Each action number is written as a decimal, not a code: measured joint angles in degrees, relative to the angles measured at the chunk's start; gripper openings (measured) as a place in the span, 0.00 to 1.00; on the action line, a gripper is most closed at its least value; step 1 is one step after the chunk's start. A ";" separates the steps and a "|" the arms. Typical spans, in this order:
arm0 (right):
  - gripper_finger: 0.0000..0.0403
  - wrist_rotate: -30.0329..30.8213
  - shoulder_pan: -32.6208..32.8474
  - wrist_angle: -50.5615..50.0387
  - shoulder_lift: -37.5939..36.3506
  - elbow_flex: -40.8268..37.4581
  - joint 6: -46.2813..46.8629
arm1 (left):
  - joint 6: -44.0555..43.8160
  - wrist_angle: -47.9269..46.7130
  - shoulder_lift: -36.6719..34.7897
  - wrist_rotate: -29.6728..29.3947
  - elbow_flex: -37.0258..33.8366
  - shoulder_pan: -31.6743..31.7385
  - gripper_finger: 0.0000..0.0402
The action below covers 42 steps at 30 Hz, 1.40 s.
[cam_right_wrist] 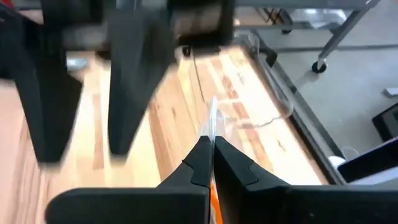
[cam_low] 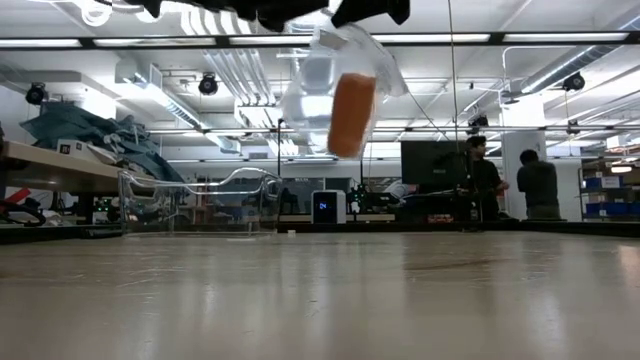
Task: Roll bandage
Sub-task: Close the transparent zip bag
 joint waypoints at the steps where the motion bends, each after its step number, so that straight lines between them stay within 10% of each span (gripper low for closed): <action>1: 0.00 0.05 0.27 -0.64 -0.02 -0.34 0.27 | -0.16 0.33 -0.68 -0.07 0.00 0.01 0.42; 10: 0.00 1.91 2.81 -0.22 0.00 -1.35 1.93 | -1.77 -4.38 -1.45 -11.31 -0.02 0.32 0.38; 30: 0.00 2.75 4.86 2.85 0.03 -1.46 3.50 | -1.72 -0.53 -0.67 -10.43 -0.55 0.96 0.45; 36: 0.00 -0.13 4.84 8.51 0.05 -1.50 1.60 | 0.80 1.51 2.00 -9.18 -0.52 0.96 0.35; 42: 0.01 -0.25 4.84 7.88 0.05 -1.50 2.57 | 4.56 0.95 1.89 -7.20 -0.55 0.96 0.03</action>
